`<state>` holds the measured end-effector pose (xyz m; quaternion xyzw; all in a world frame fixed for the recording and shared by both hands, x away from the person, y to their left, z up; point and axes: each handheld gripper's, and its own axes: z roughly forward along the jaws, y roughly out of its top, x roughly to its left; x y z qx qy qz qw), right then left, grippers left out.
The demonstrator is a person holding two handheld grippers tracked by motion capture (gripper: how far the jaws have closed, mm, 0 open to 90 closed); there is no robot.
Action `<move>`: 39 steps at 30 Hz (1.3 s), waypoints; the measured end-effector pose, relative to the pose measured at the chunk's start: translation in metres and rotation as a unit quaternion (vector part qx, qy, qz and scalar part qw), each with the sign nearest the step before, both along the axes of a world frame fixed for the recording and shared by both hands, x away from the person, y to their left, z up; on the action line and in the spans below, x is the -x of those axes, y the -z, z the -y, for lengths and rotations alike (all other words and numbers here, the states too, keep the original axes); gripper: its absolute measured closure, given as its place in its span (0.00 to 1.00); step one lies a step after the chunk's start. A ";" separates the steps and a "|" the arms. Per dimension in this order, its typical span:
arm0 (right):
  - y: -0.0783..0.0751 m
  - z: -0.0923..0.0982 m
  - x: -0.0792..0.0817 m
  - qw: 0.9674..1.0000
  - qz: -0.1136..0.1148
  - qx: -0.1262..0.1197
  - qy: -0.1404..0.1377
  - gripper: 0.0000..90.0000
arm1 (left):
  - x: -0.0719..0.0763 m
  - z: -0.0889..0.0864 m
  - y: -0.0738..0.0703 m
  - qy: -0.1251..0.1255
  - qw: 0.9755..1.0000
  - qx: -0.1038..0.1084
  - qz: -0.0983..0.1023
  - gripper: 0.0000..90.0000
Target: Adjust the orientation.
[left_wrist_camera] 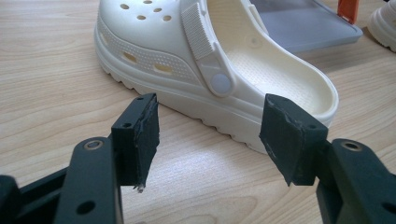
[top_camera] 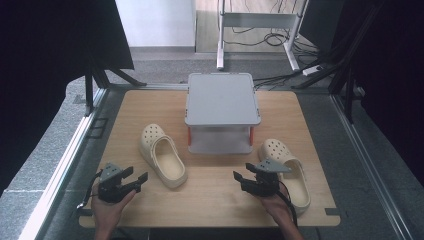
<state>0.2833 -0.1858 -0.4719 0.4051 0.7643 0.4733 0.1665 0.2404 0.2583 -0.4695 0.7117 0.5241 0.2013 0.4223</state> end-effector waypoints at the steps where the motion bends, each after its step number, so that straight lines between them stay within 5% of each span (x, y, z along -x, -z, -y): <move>1: 0.000 0.000 0.000 1.000 0.000 0.000 0.000 0.45 | 0.000 -0.001 0.000 0.000 1.000 0.001 0.000 0.42; 23: 0.004 -0.011 -0.010 1.000 -0.007 0.005 0.001 0.49 | 0.000 -0.001 0.001 -0.003 1.000 0.000 0.000 0.42; 33: 0.005 -0.040 -0.020 1.000 -0.006 0.012 -0.021 0.53 | 0.000 -0.002 0.000 -0.006 1.000 0.001 -0.003 0.42; 39: 0.005 -0.062 -0.029 0.999 -0.011 0.006 -0.040 0.64 | 0.000 -0.003 0.000 -0.006 1.000 0.003 -0.002 0.42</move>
